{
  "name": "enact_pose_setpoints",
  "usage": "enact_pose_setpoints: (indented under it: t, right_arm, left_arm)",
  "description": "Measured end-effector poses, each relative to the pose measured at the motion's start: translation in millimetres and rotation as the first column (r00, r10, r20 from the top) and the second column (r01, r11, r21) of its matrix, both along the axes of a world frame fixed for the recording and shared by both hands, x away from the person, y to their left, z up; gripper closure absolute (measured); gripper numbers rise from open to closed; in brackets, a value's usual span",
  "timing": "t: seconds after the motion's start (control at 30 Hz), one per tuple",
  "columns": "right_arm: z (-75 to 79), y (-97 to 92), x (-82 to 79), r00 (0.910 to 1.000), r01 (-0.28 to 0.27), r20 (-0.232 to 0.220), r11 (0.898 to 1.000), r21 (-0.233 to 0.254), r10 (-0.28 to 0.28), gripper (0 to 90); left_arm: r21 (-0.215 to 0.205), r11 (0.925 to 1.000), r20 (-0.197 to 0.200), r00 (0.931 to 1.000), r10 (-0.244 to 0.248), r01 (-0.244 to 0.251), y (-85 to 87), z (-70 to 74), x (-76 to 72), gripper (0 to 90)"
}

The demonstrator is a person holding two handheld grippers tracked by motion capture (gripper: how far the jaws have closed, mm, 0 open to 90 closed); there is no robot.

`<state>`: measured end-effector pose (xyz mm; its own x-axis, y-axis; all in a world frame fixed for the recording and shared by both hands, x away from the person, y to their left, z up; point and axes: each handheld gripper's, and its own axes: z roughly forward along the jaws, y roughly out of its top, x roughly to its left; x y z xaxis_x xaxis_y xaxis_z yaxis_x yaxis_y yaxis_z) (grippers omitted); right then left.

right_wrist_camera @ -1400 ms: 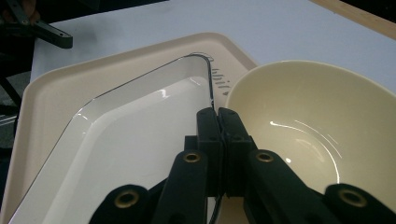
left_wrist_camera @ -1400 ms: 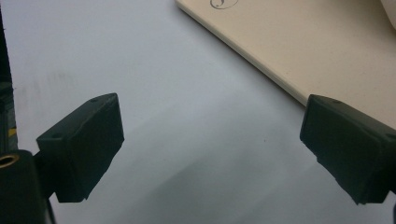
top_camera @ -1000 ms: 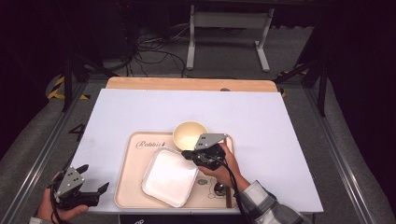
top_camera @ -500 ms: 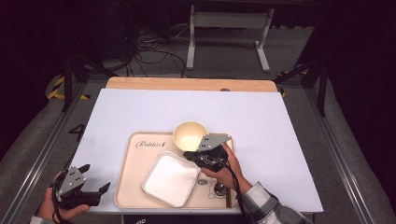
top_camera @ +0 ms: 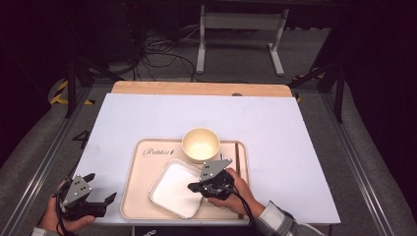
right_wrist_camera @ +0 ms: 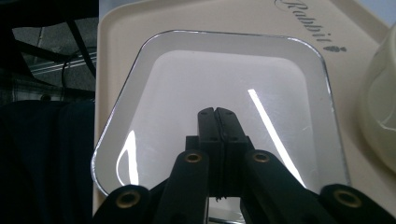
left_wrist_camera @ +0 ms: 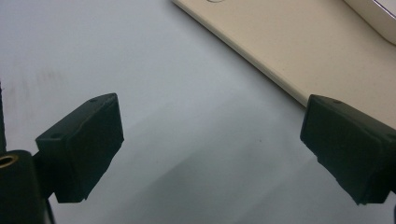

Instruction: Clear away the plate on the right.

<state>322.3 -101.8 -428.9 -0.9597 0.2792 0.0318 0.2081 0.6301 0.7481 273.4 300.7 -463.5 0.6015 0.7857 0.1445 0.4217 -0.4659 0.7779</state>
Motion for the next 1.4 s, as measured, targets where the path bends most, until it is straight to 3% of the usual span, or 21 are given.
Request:
enact_pose_setpoints:
  t: [0.47,1.2,1.4]
  right_arm:
    - [-13.7,1.3,-32.6,0.9976,-0.068,-0.011,0.994,-0.082,0.068,90.0]
    - [-14.6,-40.6,-38.2,0.9995,-0.020,-0.027,0.993,-0.119,0.017,90.0]
    - [-16.7,-44.0,-39.4,0.9996,-0.015,-0.027,0.992,-0.128,0.012,90.0]
  left_arm:
    - [0.004,1.0000,-0.002,1.0000,-0.005,0.005,-1.0,0.7,0.1,6.6]
    - [0.008,0.9997,-0.008,0.9997,-0.023,0.023,-6.4,-0.4,4.8,6.5]
    - [0.006,0.9995,-0.006,0.9995,-0.031,0.031,-8.1,-0.3,7.8,6.4]
